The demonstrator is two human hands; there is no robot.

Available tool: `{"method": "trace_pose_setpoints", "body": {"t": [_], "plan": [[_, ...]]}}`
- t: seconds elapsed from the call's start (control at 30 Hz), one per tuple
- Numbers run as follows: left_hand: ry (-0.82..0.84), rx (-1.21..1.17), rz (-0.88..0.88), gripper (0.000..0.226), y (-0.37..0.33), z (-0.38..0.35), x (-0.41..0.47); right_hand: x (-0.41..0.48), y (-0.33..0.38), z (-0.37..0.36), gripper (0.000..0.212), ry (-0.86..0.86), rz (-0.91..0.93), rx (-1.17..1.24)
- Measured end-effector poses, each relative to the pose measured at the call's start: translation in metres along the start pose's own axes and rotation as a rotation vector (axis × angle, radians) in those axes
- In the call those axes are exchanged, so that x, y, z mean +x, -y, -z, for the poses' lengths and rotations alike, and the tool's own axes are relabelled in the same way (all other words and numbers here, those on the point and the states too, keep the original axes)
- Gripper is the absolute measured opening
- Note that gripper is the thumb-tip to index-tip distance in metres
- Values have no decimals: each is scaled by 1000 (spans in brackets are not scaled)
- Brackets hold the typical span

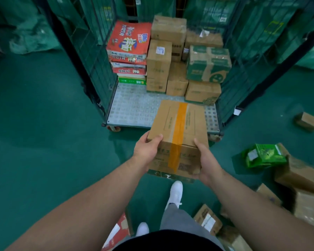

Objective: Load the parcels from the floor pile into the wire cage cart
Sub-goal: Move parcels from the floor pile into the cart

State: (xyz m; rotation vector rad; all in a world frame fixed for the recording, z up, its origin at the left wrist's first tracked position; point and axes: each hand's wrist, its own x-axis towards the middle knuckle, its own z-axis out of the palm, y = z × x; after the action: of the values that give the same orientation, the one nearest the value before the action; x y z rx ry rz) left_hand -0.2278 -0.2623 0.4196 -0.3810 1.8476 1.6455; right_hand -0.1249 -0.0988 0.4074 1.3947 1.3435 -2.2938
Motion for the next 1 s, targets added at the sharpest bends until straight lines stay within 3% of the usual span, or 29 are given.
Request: {"method": "trace_pose_setpoints", "body": {"t": [0.13, 0.33, 0.57, 1.0], "plan": [[-42, -7, -4, 20, -33, -31, 51, 62, 52, 2, 58, 19, 32, -23], [-101, 0, 20, 61, -88, -93, 119, 136, 153, 19, 57, 38, 83, -62], [-107, -57, 52, 50, -151, -131, 181, 197, 245, 6, 41, -9, 109, -116], [-107, -73, 149, 46, -247, -174, 357, 355, 377, -47, 46, -140, 105, -113]]}}
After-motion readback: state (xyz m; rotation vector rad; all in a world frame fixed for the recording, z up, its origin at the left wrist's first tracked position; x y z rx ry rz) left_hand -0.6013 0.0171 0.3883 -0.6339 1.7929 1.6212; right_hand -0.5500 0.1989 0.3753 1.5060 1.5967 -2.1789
